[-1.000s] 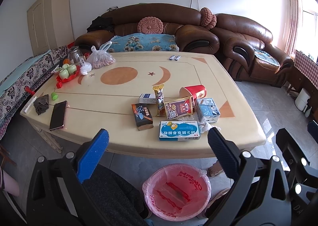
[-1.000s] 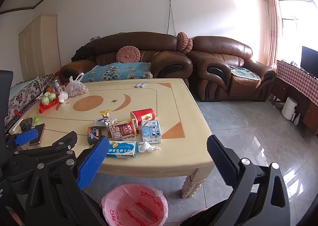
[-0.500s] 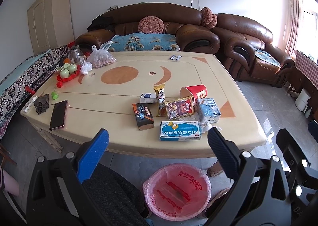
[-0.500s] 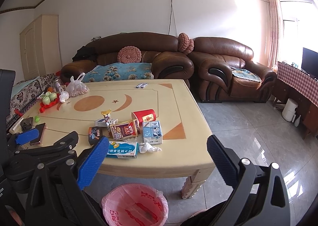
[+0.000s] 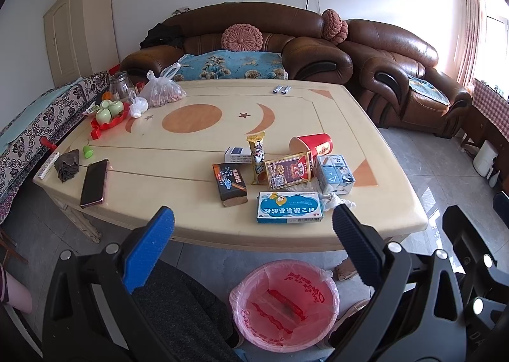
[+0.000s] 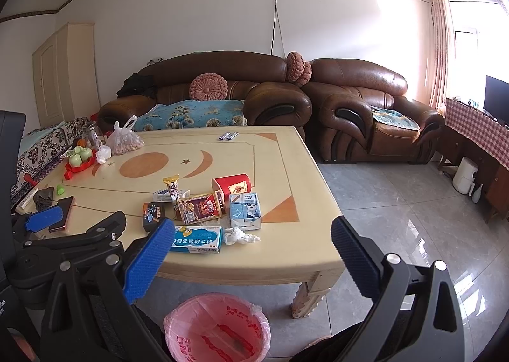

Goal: Collect trash

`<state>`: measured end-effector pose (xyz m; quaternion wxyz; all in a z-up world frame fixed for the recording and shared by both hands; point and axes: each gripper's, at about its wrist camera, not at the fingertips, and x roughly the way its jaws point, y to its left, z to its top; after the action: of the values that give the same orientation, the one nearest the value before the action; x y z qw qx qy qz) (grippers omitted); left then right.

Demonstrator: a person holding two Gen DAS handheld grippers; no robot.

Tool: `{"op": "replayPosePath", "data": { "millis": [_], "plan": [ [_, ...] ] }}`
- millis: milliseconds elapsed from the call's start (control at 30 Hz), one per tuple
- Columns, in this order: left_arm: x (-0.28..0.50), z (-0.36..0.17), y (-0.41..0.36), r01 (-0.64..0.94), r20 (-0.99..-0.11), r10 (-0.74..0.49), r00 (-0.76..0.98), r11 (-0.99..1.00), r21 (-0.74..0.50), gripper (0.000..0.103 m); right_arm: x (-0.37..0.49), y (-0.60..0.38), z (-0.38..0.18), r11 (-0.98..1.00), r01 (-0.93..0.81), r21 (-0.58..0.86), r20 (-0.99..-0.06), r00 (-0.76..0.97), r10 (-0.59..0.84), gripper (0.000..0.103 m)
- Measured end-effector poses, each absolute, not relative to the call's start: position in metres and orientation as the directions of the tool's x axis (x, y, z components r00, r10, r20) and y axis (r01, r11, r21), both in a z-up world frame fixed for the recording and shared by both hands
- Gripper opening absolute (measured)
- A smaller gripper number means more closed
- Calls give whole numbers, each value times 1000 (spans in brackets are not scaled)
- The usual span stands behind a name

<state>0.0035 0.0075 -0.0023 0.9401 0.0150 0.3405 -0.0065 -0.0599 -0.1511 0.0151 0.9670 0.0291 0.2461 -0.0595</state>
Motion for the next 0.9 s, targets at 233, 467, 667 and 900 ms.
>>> {"op": "replayPosePath", "data": {
  "millis": [233,467,667,900],
  "plan": [
    [11,-9,13,7,-667,2,745,1000,10,97,-52,-153,6,992,119,42,-503,861,-83,97],
    [12,-11,13,6,-669,3,743,1000,12,97,-45,-154,2,992,120,37,-507,858,-85,97],
    [13,-12,12,10,-669,7,743,1000,22,97,-47,-155,2,993,114,40,-495,865,-80,97],
    [28,-24,26,-31,-733,5,680,999,-21,97,-45,-161,-7,994,92,57,-482,874,-54,97]
  ]
}}
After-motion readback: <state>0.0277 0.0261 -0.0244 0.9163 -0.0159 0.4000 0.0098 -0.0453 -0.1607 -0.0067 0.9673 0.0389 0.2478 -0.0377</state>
